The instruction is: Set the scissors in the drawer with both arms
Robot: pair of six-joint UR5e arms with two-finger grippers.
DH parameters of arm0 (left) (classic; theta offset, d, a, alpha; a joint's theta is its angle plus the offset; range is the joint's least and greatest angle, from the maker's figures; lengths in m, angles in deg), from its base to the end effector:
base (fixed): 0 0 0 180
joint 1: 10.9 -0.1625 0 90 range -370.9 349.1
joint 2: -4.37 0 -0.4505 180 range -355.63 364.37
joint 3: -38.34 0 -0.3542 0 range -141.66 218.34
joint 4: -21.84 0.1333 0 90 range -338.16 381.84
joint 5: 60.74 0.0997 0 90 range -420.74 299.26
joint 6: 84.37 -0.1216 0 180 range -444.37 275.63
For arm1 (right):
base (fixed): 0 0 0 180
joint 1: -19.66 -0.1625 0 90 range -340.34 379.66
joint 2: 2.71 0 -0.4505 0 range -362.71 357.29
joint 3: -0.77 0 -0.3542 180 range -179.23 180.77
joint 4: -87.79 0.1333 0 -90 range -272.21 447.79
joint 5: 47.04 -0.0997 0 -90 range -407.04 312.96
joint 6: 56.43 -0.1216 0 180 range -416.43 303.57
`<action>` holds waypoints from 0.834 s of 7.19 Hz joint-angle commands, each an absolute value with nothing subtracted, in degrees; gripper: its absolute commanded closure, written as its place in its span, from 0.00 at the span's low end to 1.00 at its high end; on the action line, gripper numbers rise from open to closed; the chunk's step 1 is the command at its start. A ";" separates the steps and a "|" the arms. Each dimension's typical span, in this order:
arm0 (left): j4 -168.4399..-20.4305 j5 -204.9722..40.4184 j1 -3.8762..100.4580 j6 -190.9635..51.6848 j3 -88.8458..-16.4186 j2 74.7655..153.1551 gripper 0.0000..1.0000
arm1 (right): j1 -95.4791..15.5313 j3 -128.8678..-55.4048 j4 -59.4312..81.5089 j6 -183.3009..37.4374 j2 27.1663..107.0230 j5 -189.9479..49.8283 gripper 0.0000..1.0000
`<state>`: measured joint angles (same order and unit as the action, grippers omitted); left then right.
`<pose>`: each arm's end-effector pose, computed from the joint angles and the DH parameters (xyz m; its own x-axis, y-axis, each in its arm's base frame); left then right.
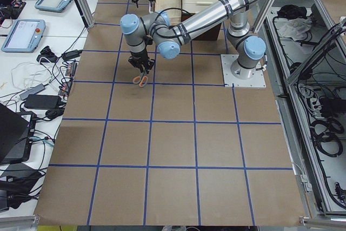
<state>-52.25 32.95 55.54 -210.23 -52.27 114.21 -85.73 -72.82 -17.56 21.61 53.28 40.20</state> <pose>0.1146 -0.5768 0.3336 0.2141 0.9715 0.1017 0.9764 -0.2158 0.0056 0.3158 -0.6230 0.3036 0.0598 -0.9970 -0.0484 -0.9976 -0.0579 -0.0389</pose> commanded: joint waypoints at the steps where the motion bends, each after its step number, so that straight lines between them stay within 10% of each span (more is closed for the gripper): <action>1: -52.25 32.95 55.63 -210.23 -52.28 114.23 1.00 | -85.72 -72.71 -17.60 21.79 52.92 40.15 0.00; 6: -52.25 32.95 55.72 -210.23 -52.19 114.14 1.00 | -85.64 -72.88 -17.42 17.86 54.14 39.36 0.00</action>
<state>-52.25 32.95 55.71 -210.23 -52.20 114.20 -85.70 -72.82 -17.75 20.00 53.32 39.38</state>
